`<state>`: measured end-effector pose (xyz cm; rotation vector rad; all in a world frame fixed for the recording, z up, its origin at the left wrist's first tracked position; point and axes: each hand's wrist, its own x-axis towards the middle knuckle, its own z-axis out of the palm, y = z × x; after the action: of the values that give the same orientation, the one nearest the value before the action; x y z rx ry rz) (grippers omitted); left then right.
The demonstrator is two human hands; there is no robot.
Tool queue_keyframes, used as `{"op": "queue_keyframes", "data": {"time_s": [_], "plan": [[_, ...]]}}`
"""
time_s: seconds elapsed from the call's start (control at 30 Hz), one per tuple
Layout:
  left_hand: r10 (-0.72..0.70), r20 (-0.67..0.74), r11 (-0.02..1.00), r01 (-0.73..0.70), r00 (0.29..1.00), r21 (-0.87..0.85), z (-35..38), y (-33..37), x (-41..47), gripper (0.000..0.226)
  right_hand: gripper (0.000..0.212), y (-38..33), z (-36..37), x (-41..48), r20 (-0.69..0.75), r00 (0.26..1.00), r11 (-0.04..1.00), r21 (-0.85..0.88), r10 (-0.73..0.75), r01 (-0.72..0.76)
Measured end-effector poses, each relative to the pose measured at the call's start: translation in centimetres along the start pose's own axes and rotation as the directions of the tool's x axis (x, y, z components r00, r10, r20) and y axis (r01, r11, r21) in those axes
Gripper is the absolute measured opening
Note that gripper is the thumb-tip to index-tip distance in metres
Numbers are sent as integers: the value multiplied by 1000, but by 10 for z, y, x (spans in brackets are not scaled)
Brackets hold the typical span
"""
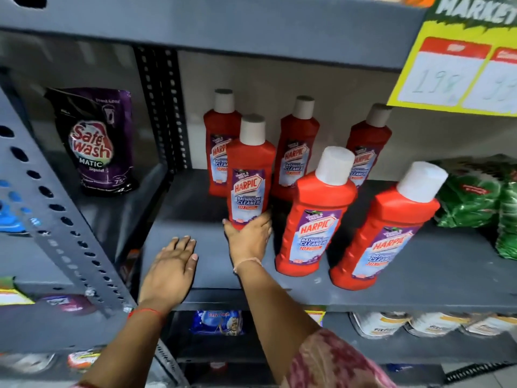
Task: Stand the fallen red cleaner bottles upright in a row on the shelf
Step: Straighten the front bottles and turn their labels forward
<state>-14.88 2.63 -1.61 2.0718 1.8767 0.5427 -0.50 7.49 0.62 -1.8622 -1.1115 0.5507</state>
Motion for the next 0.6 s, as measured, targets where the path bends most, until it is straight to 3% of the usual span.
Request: {"op": "queue_keyframes", "data": {"time_s": [0.6], "plan": [[37, 17, 999, -38, 999, 36, 0, 1, -3, 46, 98, 16, -31, -60, 28, 1000, 1000, 10, -13, 13]]}}
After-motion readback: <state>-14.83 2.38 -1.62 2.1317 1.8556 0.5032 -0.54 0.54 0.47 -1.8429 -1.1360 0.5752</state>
